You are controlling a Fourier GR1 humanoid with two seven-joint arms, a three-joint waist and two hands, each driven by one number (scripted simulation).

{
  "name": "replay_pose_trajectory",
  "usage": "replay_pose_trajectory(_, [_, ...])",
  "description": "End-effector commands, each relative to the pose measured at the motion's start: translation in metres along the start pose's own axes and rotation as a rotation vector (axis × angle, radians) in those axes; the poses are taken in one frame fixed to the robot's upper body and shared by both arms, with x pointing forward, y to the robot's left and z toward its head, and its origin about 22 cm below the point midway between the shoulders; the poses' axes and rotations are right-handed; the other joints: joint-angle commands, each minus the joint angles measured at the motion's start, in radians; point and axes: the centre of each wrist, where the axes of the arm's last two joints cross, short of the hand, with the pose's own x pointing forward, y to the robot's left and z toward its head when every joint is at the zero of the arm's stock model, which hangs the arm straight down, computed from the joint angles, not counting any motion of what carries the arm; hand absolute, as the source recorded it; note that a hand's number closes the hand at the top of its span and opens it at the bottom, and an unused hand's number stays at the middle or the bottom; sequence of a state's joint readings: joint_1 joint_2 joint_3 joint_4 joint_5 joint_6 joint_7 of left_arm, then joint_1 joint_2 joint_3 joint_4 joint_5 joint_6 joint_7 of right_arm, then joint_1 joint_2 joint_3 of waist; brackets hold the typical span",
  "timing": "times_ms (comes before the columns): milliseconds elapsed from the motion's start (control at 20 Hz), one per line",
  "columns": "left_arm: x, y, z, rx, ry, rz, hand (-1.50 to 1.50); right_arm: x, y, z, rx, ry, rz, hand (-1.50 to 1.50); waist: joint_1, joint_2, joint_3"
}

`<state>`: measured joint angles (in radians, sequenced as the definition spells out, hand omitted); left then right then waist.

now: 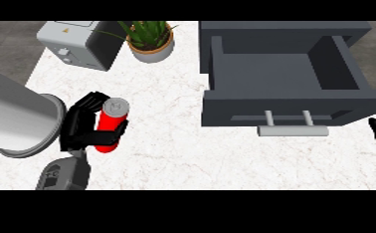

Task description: Pick up the can, place it into the drawer and close the drawer

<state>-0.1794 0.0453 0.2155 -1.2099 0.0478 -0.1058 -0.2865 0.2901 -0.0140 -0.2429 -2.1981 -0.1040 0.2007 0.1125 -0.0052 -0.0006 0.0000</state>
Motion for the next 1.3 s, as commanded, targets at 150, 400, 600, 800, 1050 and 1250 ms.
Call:
replay_pose_trajectory(150, [0.029, -0.05, -0.024, -0.04, -0.029, -0.015, 1.5, 0.002, -0.009, 0.013, -0.004, 0.014, 0.0, -1.5, -0.001, -0.001, 0.0])
replay_pose_trajectory(400, [0.083, -0.074, -0.057, -0.062, -0.104, -0.049, 1.5, 0.006, -0.012, 0.015, -0.024, -0.01, 0.006, -1.5, -0.004, -0.001, 0.0])
replay_pose_trajectory(600, [0.118, -0.106, -0.073, -0.103, -0.108, -0.055, 1.5, 0.002, -0.007, -0.007, -0.013, -0.025, 0.006, -1.5, -0.001, 0.0, 0.0])
replay_pose_trajectory(800, [0.136, -0.146, -0.071, -0.135, -0.098, -0.057, 1.5, -0.006, 0.0, 0.016, 0.005, -0.01, -0.003, -1.5, -0.006, -0.001, 0.0])
replay_pose_trajectory(1050, [0.174, -0.183, -0.086, -0.164, -0.114, -0.074, 1.5, 0.01, -0.015, 0.006, -0.031, -0.045, 0.017, -1.5, -0.008, 0.0, 0.0])
replay_pose_trajectory(1250, [0.192, -0.211, -0.106, -0.179, -0.144, -0.1, 1.5, -0.008, -0.004, 0.006, -0.014, -0.023, 0.002, -1.5, -0.015, 0.003, 0.001])
